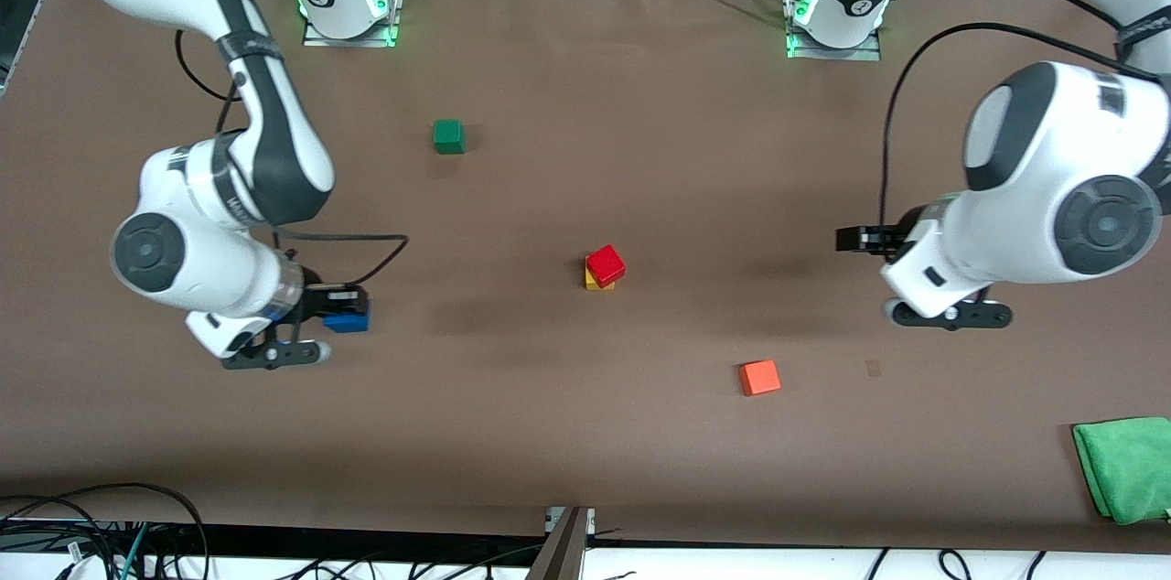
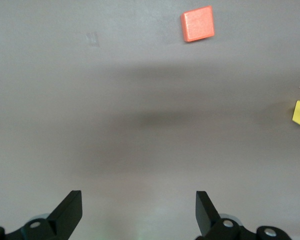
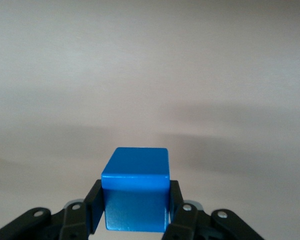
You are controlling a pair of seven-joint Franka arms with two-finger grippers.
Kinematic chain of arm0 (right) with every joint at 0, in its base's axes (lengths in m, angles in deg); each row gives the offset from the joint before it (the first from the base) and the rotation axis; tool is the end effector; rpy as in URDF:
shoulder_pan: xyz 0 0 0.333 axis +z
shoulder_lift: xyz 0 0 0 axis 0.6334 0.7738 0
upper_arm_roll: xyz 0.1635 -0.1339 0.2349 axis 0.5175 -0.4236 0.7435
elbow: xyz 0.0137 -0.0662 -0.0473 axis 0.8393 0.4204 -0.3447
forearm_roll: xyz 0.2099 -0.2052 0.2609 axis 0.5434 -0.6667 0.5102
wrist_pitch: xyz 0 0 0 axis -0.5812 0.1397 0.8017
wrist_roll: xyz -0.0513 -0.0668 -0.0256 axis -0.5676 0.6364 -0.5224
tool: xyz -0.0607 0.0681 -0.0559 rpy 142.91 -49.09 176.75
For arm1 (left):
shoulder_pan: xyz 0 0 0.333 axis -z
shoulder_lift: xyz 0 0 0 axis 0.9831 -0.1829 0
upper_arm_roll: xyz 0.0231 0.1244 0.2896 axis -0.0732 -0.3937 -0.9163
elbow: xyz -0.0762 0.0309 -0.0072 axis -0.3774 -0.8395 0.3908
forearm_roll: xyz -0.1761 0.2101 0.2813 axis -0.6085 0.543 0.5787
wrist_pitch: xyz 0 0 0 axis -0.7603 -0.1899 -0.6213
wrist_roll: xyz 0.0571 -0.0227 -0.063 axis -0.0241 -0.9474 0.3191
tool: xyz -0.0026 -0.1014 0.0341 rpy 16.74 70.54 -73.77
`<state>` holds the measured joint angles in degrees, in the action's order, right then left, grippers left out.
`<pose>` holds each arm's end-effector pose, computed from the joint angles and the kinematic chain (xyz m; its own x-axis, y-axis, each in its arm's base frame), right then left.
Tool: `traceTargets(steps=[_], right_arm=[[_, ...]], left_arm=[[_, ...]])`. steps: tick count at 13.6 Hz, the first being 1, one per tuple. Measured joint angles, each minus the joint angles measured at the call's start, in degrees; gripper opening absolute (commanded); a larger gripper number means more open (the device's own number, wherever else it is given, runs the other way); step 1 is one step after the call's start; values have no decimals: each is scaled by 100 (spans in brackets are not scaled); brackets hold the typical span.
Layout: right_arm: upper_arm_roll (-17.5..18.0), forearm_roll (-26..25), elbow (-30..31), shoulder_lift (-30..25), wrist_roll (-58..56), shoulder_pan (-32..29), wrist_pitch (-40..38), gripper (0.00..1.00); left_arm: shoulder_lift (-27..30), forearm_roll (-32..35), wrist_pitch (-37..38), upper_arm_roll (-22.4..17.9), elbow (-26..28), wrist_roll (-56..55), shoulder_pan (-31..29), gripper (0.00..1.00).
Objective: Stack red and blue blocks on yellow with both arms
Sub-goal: 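Open the left gripper and withdraw while the right gripper carries the blue cube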
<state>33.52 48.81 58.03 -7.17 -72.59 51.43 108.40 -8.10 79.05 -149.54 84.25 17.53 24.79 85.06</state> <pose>0.6970 0.1797 0.3673 0.9976 0.0559 -0.0417 0.0525 -0.9956 -0.0782 0.6673 -0.1232 0.4819 0.9561 -0.0247 -0.2920 -0.0271 -0.9996 -0.0040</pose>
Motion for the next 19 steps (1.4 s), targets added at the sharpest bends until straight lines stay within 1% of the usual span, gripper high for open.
traceTargets(steps=[2,4,7,9,12,14,15,16,19], right_arm=[[34,0,-41,1,551,321,16,33],[41,-4,-91,17,1131,716,86,33],[31,-63,-208,148,1871,1300,342,33],[24,-96,-252,258,2141,1553,533,33],[23,-346,-502,500,2552,1944,679,33],[20,-459,-789,728,2730,2222,694,32],[17,-471,-907,826,2802,2325,700,32],[13,-475,-1006,900,2863,2408,701,32],[4,-477,-1143,997,2949,2569,706,32]], left_arm=[[53,54,28,-4,24,435,-194,100],[57,80,27,-9,55,867,-508,100],[58,199,7,-10,143,1431,-953,100],[58,231,-238,-8,287,1534,-1101,100],[52,248,-855,-70,719,1859,-1234,100],[53,248,-965,-356,871,2149,-1150,100],[58,208,-972,-588,886,2251,-1025,100],[74,35,-973,-890,886,2306,-841,100],[285,-789,-843,-1933,886,2327,-179,100]])
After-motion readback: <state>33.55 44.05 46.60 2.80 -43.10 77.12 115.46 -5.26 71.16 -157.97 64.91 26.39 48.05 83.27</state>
